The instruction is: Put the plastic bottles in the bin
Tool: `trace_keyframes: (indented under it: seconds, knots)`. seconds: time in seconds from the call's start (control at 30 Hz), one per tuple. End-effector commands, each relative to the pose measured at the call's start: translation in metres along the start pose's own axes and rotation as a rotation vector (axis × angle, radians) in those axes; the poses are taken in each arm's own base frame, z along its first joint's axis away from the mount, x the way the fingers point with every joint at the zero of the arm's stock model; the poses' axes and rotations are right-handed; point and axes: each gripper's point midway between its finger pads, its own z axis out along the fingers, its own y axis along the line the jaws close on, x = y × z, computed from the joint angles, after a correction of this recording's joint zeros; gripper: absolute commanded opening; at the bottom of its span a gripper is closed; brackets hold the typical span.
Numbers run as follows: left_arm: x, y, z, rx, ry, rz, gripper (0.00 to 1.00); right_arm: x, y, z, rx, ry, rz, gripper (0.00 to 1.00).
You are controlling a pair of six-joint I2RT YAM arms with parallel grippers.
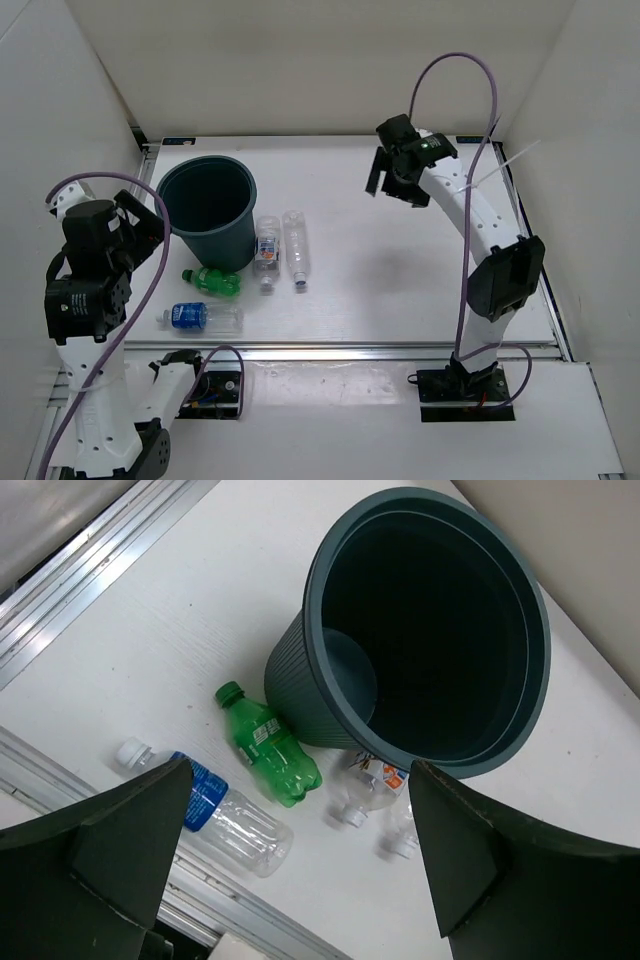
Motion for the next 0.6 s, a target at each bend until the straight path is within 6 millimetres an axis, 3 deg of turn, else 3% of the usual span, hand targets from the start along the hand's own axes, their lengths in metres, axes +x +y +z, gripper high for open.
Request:
trace_keyframes:
  seconds: [0.0,0.07,0.13,0.17,0.23,0.43,0.57]
  knots:
    - [-0.001,0.0,0.003,-0.004,-0.003,0.018,1.0,0.007,0.062,-0.011,-0.341,0.085,-0.125,1.0]
    - [0.004,0.003,0.01,-0.039,0.028,0.022,1.0,0.026,0.09,-0.005,-0.446,0.178,-0.145,1.0]
    - [0.006,0.004,0.009,-0.044,0.037,0.025,1.0,0.045,0.123,-0.014,-0.584,0.262,-0.175,1.0]
    - [0.009,0.002,0.009,-0.024,0.051,0.044,1.0,0.047,0.135,-0.012,-0.649,0.268,-0.186,1.0]
    - [0.016,-0.006,0.009,0.032,0.085,0.08,1.0,0.071,0.163,-0.012,-0.742,0.347,-0.225,1.0]
    - [0.033,-0.012,0.011,0.071,0.159,0.074,1.0,0.12,0.206,0.0,-0.883,0.488,-0.285,1.0]
    - [0.041,-0.013,0.017,0.069,0.195,0.069,1.0,0.136,0.221,0.015,-0.913,0.554,-0.287,1.0]
